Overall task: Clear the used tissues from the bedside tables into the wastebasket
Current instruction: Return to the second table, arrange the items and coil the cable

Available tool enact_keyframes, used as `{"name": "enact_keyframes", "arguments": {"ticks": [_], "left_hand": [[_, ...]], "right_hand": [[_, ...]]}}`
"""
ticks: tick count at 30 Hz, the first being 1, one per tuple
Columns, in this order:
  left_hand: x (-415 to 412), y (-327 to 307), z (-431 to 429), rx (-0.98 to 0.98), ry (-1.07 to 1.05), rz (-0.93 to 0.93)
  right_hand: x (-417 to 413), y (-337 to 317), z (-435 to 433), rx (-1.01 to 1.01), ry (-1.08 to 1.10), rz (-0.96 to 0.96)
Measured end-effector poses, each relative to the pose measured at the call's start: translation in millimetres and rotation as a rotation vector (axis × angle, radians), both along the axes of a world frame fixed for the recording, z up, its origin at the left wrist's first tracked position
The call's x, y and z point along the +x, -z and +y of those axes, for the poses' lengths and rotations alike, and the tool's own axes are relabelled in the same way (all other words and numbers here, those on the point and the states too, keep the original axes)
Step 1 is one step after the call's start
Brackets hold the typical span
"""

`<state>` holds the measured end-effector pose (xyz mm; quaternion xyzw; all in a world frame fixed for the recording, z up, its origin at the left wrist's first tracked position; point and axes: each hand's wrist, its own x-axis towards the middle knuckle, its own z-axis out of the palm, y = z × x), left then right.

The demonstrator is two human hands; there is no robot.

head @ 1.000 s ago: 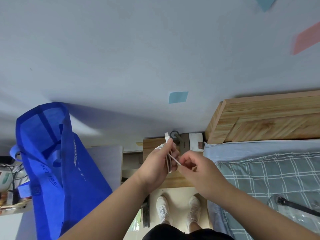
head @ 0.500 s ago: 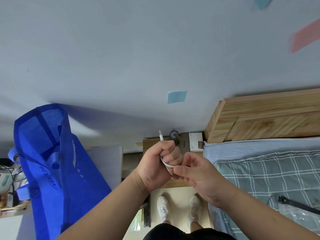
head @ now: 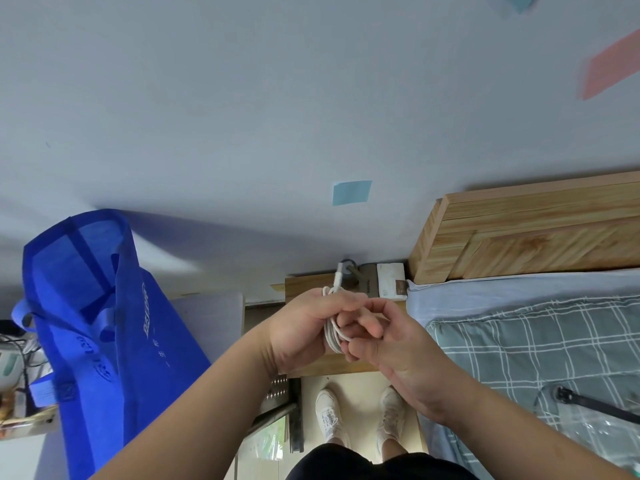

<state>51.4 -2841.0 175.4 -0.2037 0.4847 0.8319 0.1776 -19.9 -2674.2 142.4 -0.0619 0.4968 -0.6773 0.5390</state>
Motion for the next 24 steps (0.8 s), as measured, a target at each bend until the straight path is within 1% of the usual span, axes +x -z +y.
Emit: {"name": "enact_keyframes", "arguments": {"ticks": [3,8,12,14,17,19,22,24], "left_hand": [[0,-1,0,-0.139,-0.116,-0.061],[-2,-3,17,-0.526,-0.261,-0.103],[-7,-4,29,-0.688,-0.365,-0.039],[-7,-5,27,-0.696,-0.400,-0.019],[-1,-2,22,-0.701,-0.463,-0.093],[5,1,20,-0.707,-0.470,-0.126],[11,3,20,-0.663,-0.428,-0.048],[12,1,21,-0.591,-0.447,0.018]], "right_hand": [[1,-1,-1,0.047,0.032,0.080],[2,3,-2,0.093,0.120,0.129],[3,5,-7,0.053,0.178,0.103],[1,4,-9,0.057,0.197,0.102],[-7,0,-8,0.065,0.225,0.152],[-13,-3,-7,0.068,0.239,0.213],[-18,-5,-8,0.080,0.221,0.277],[-17,-7,-10,0.058,0.174,0.205]]}}
